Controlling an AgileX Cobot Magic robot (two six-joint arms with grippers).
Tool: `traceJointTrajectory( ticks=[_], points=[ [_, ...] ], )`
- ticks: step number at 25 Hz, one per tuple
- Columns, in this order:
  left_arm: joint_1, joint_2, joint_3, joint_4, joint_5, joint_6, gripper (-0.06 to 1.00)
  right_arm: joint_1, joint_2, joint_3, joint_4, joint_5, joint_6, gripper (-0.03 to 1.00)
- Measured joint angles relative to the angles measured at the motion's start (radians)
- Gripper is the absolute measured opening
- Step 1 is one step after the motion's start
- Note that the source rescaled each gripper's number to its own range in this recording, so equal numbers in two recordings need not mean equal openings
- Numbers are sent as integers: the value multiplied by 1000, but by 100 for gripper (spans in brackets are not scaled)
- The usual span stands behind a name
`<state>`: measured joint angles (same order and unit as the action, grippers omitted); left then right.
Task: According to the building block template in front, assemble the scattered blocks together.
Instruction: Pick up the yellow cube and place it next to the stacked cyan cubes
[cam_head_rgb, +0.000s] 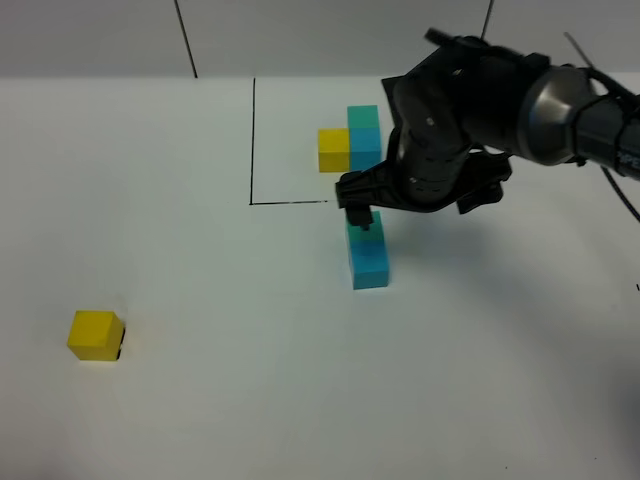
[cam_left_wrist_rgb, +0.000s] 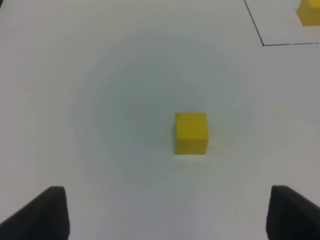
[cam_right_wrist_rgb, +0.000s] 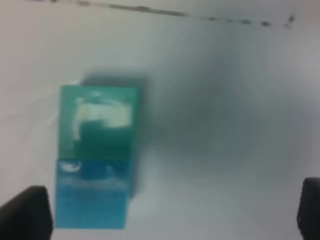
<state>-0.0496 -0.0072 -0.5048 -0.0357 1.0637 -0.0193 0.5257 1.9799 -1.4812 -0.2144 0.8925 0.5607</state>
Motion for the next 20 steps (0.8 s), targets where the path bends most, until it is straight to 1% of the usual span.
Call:
traceJointTrajectory(
  ticks=[3, 7, 10, 12, 16, 20],
  points=[
    [0, 0, 0, 0, 0, 0, 84, -89, -45, 42, 26, 0, -100, 100],
    [0, 0, 0, 0, 0, 1, 84, -233, -121, 152, 80, -58, -219, 100],
    [0, 0, 0, 0, 0, 1, 84, -352, -179, 226, 117, -68, -268, 100],
    [0, 0, 0, 0, 0, 1, 84, -411, -229, 269, 114, -57, -282, 100],
    [0, 0, 0, 0, 0, 1, 84, -483, -349, 365, 69, -46, -291, 100],
    [0, 0, 0, 0, 0, 2, 84, -534, -468, 455, 56, -58, -305, 100]
  ],
)
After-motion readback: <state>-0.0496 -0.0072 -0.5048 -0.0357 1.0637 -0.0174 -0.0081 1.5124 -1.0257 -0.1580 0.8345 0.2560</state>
